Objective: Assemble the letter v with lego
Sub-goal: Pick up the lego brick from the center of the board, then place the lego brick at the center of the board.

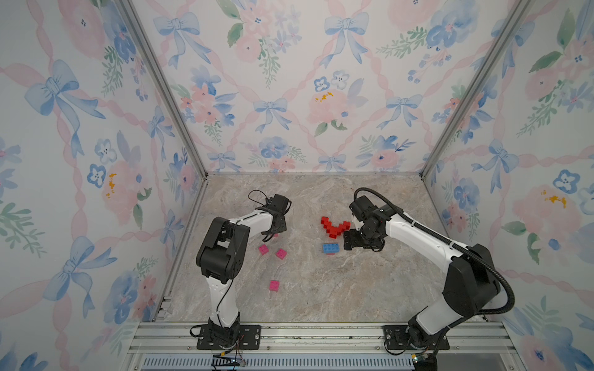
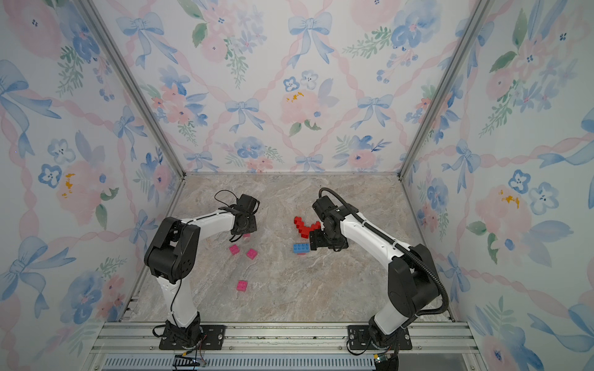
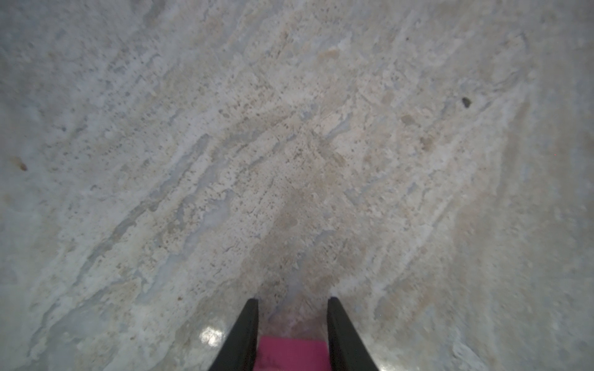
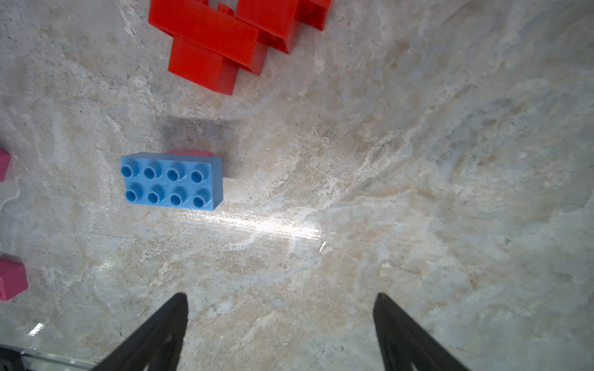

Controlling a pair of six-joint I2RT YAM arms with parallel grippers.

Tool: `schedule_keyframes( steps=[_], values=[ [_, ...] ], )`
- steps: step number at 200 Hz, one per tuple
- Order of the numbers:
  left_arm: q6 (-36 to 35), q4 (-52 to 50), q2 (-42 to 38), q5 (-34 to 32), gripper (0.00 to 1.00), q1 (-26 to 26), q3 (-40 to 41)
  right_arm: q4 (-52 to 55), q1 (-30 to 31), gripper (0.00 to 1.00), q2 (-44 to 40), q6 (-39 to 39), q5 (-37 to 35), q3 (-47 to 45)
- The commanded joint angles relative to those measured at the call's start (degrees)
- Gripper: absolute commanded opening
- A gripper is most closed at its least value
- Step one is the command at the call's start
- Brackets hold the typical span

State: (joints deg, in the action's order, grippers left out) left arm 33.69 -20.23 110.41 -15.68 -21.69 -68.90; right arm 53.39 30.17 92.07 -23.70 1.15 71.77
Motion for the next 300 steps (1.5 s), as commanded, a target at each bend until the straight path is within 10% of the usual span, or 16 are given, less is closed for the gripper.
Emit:
schedule_keyframes(
  steps=[1, 55, 95, 157, 190, 248, 300],
  values=[
    [0.7, -2.8, -2.0, 1.1, 0.30, -1.6, 2.9, 1.4, -1.5, 0.90, -2.7, -0.2, 0.3, -1.5],
    [5.2, -6.4, -10.7, 1.1, 0.24, -7.9, 5.9, 1.5, -3.8, 0.89, -9.1, -3.2, 1.0, -6.7],
    [21.8, -9.0, -17.7, 0.0, 0.23, -27.1, 9.5, 0.4, -5.2, 0.89, -14.5, -3.6, 0.8, -12.0],
    [31.8, -8.6, -3.2, -0.6, 0.20, -45.8, -0.5, -1.2, -6.0, 0.86, -20.5, -1.8, -0.8, -16.0],
    [29.4, -8.6, 2.3, -0.5, 0.23, -46.6, -5.1, -0.7, -6.2, 0.86, -22.5, -1.7, -0.9, -16.8],
    [26.3, -9.2, -6.4, -1.2, 0.81, -45.1, -2.4, 0.5, -6.5, 0.87, -24.4, -0.8, -1.1, -16.4],
    [20.7, -17.2, -27.9, -3.8, 0.82, -28.3, 9.7, 0.5, 0.8, 0.92, -23.4, -0.3, -4.6, -15.2]
  ],
)
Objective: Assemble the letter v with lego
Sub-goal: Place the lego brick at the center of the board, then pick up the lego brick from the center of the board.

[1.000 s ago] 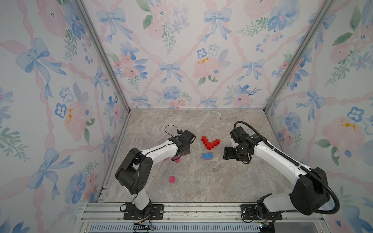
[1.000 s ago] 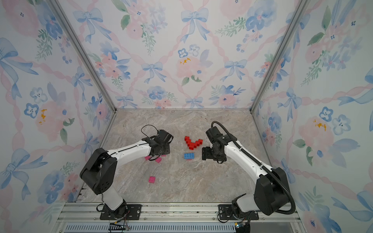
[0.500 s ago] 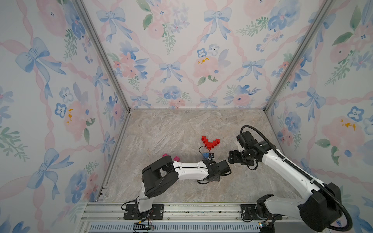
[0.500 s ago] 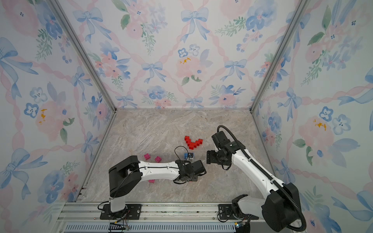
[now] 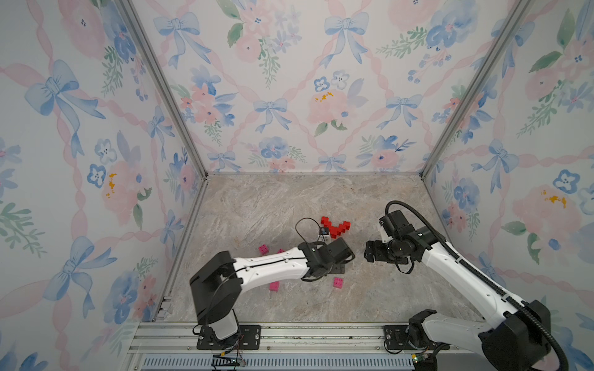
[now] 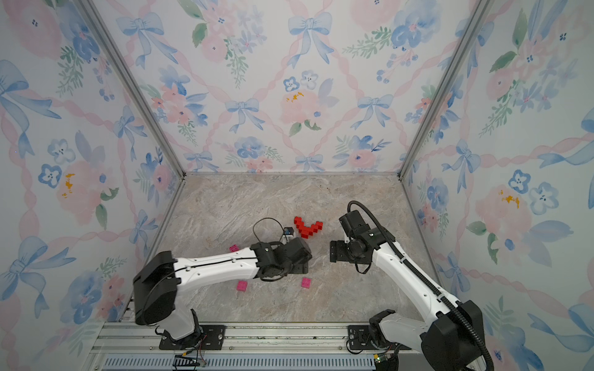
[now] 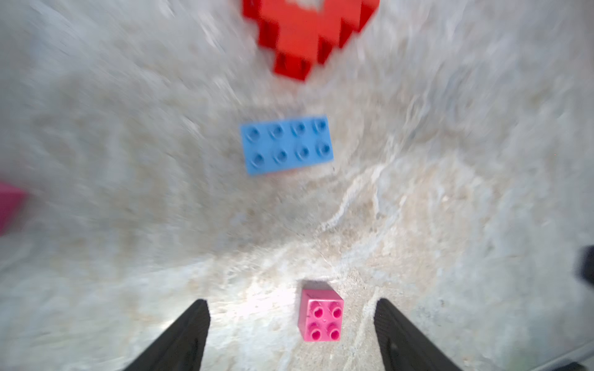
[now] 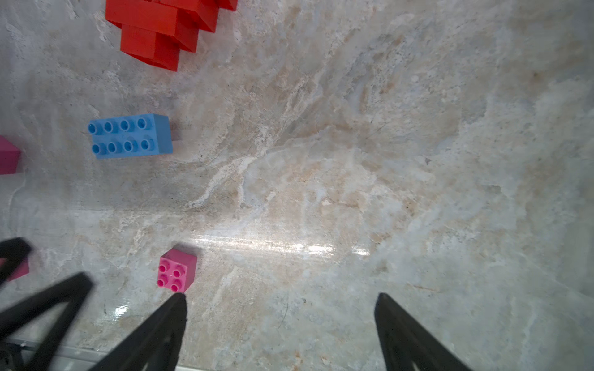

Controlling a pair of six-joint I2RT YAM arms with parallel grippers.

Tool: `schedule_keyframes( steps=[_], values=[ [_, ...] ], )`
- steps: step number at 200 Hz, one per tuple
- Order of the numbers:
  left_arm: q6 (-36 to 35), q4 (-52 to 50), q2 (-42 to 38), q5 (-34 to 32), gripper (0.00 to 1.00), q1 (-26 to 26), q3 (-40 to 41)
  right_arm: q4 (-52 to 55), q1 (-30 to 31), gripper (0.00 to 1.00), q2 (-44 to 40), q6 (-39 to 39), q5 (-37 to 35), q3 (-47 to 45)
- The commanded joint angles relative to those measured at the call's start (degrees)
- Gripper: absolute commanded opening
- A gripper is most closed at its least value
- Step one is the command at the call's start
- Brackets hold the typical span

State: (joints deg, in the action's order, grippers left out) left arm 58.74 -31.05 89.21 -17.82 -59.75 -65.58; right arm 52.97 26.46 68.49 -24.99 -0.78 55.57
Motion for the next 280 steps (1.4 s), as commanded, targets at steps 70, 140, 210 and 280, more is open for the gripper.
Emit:
schedule_keyframes(
  steps=[70, 140, 210, 280],
  values=[
    [-10.9, -4.9, -4.4, -5.7, 0.81, 28.9, 16.1, -11.4, 28.0, 0.82, 19.3, 8.5, -4.0, 12.8],
    [-14.5, 5.3, -2.3, 0.4, 0.84, 37.1, 20.2, -17.3, 29.8, 0.82, 31.0, 12.4, 0.1, 18.7],
    [-16.6, 10.9, 4.0, 6.8, 0.64, 39.1, 19.4, -28.1, 28.9, 0.79, 39.5, 14.1, 4.0, 21.0],
    [-19.1, 11.5, 2.9, 9.7, 0.29, 43.1, 20.9, -32.8, 29.4, 0.71, 48.1, 12.6, 6.1, 27.8]
  ],
)
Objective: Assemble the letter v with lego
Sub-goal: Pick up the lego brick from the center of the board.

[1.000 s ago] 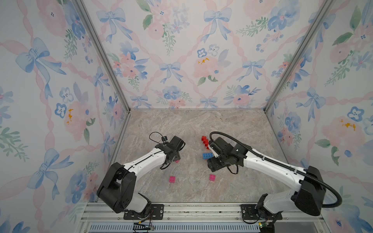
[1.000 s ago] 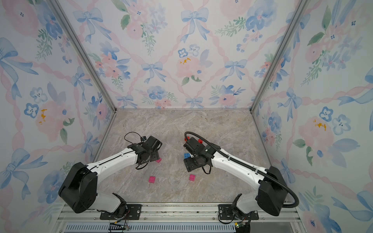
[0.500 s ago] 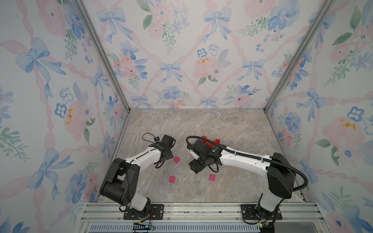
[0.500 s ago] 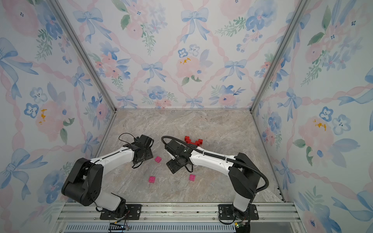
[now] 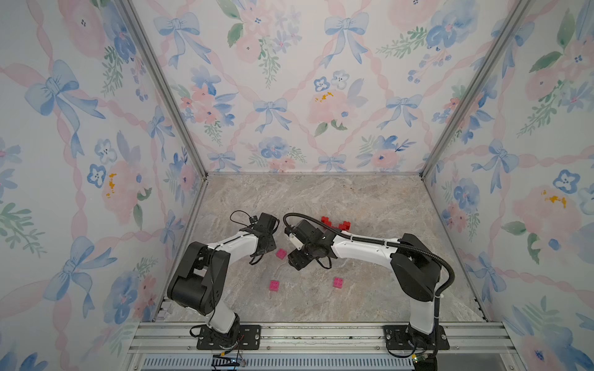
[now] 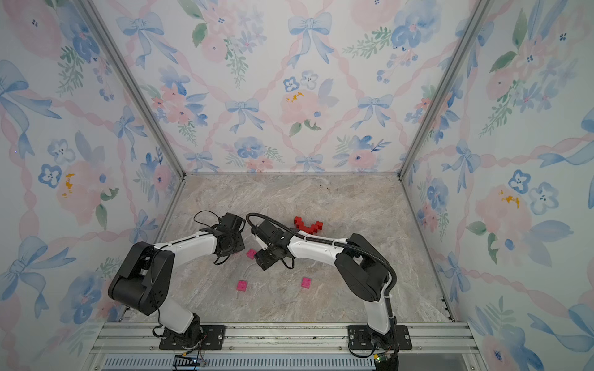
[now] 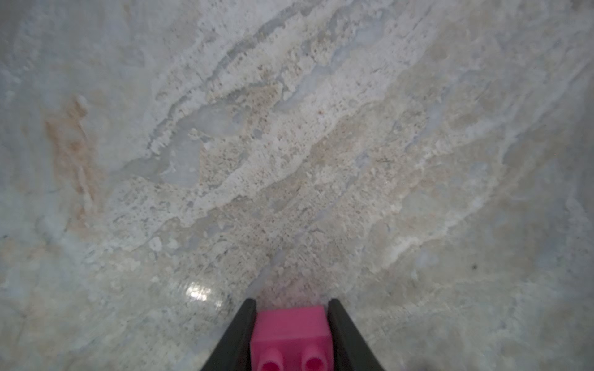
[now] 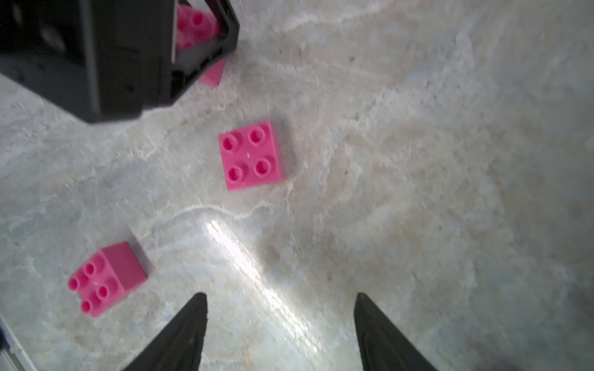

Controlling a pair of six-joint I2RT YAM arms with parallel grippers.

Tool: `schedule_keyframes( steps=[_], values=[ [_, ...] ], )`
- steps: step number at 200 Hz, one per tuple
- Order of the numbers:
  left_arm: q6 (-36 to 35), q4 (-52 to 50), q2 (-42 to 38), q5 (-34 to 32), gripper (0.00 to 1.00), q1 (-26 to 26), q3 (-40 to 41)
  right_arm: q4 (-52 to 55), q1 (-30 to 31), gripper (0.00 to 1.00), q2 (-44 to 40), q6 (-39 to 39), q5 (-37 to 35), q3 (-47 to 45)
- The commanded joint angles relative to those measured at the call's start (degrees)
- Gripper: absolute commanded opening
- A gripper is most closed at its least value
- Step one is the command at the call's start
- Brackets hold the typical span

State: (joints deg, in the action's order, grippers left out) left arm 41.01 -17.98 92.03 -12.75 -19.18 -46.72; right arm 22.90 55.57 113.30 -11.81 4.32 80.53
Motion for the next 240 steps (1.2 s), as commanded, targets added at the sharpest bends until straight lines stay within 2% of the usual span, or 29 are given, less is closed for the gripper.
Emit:
schedule_keyframes(
  steps=[1, 41, 86, 113, 152, 172, 190, 217, 240],
  values=[
    [-1.4, -1.6, 0.0, 4.8, 0.29, 2.7, 2.1, -2.8, 0.3, 0.71, 3.5, -0.6, 1.0, 2.9],
    [-3.4, -1.7, -6.0, 6.4, 0.21, 8.3, 5.8, -5.5, 0.3, 0.71, 9.4, 0.1, 0.0, 7.1],
    [-3.7, -3.1, -10.8, 6.9, 0.19, 9.4, 9.6, -3.6, 1.5, 0.70, 13.9, 1.5, -0.1, 12.1],
    [-4.2, -5.0, -13.2, 6.8, 0.18, 9.4, 9.9, -2.9, 1.6, 0.50, 14.6, 1.3, -0.7, 13.0],
    [-4.8, -7.8, -16.3, 4.7, 0.17, 8.7, 10.4, -1.4, 1.5, 0.38, 13.4, 0.0, -2.3, 12.9],
    [-4.0, -9.0, -17.5, 4.5, 0.16, 4.8, 10.2, -2.1, 1.0, 0.32, 10.2, -2.2, -2.3, 11.2],
    [-1.5, -9.9, -18.8, 4.3, 0.15, -1.4, 9.1, -2.3, -0.4, 0.29, 4.5, -4.8, -1.9, 7.9],
    [3.9, -10.1, -18.9, 4.5, 0.13, -13.5, 5.2, 2.7, -3.9, 0.26, -8.6, -10.9, -3.2, 0.0],
    [8.7, -9.9, -14.2, 3.4, 0.12, -23.6, 1.4, 10.1, -7.5, 0.25, -22.0, -15.9, -6.5, -9.0]
  ],
)
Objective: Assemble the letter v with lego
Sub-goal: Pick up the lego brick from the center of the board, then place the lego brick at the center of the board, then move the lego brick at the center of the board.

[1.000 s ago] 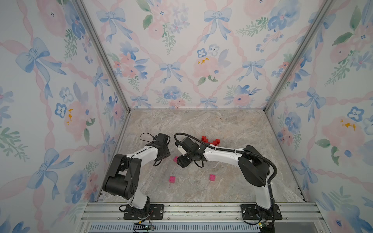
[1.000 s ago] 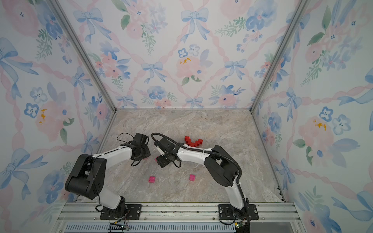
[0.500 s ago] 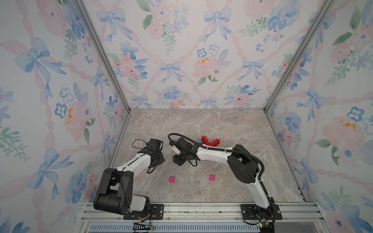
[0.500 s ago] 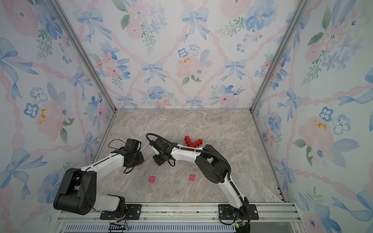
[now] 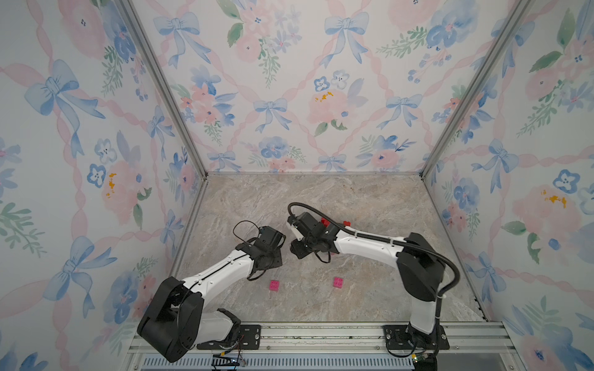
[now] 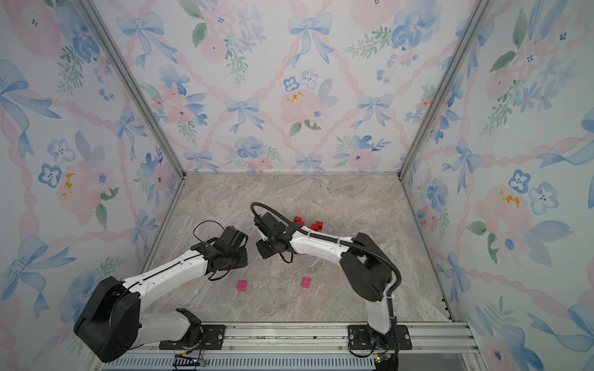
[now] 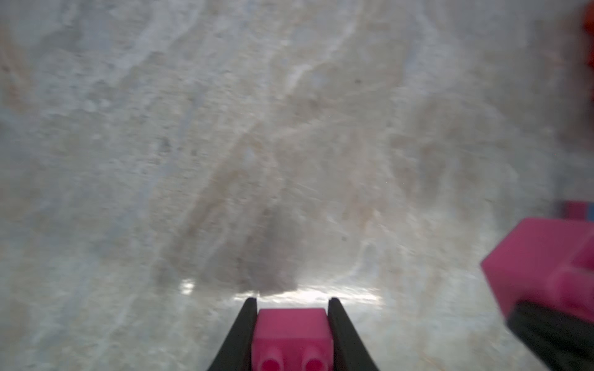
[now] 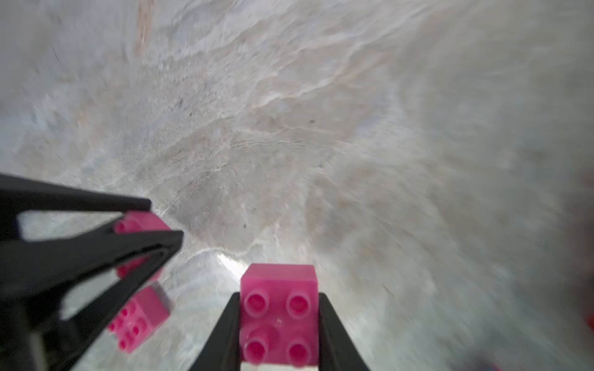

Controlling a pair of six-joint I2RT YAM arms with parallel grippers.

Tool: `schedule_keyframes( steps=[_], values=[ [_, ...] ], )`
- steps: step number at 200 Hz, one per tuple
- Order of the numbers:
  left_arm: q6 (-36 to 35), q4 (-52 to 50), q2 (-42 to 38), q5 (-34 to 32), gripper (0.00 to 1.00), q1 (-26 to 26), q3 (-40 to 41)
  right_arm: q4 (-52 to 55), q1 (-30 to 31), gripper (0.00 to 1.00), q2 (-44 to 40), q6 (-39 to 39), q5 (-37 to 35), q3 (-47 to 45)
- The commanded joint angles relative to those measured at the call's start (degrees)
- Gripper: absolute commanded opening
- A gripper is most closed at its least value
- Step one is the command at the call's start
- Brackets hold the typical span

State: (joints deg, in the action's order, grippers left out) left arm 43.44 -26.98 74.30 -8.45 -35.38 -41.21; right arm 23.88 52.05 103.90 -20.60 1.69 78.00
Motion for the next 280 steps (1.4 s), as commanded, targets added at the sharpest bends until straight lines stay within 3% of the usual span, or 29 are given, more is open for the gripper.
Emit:
schedule_keyframes(
  steps=[1, 32, 62, 95, 108, 124, 157, 175, 198, 219, 251, 280],
  values=[
    [6.4, -0.9, 3.7, -0.9, 0.12, -7.8, -4.3, 9.6, -4.2, 0.25, -13.1, -7.3, -4.0, -6.7],
    [8.4, 0.0, 14.8, -2.6, 0.12, -17.2, -11.8, 19.7, -11.6, 0.25, -25.8, -12.3, -5.0, -18.9],
    [7.3, 2.0, 23.6, -0.6, 0.11, -19.6, -17.2, 20.2, -17.1, 0.25, -31.6, -12.7, -4.8, -27.2],
    [6.9, 3.2, 28.5, 0.2, 0.12, -20.4, -18.6, 16.9, -20.4, 0.25, -31.0, -12.4, -3.4, -32.2],
    [6.9, 3.2, 29.6, 0.1, 0.18, -20.8, -18.4, 16.2, -20.9, 0.25, -29.5, -12.1, -3.2, -33.1],
    [7.0, 3.3, 30.2, 0.4, 0.35, -21.0, -18.0, 15.9, -20.9, 0.26, -27.5, -11.8, -3.0, -33.5],
    [6.2, 2.8, 26.8, 0.0, 0.72, -20.7, -17.7, 16.1, -21.2, 0.31, -24.9, -11.7, -2.9, -33.4],
    [4.4, 0.3, 23.2, -1.1, 0.83, -19.6, -18.1, 16.7, -21.4, 0.37, -23.2, -11.6, -2.4, -33.0],
    [1.4, -7.4, 17.5, -4.9, 0.85, -17.1, -19.1, 18.1, -21.4, 0.53, -21.5, -11.2, -1.7, -32.0],
    [-0.9, -13.9, 11.0, -5.2, 0.87, -13.1, -16.0, 19.8, -21.4, 0.61, -21.8, -11.1, -1.7, -31.0],
    [-3.1, -20.2, 5.1, -6.1, 0.89, -10.1, -7.7, 22.2, -21.8, 0.64, -22.6, -11.2, -1.1, -28.8],
    [-2.5, -20.7, 3.5, -3.1, 0.93, -9.4, -2.6, 23.6, -22.5, 0.65, -22.6, -11.0, -0.6, -27.2]
  ],
)
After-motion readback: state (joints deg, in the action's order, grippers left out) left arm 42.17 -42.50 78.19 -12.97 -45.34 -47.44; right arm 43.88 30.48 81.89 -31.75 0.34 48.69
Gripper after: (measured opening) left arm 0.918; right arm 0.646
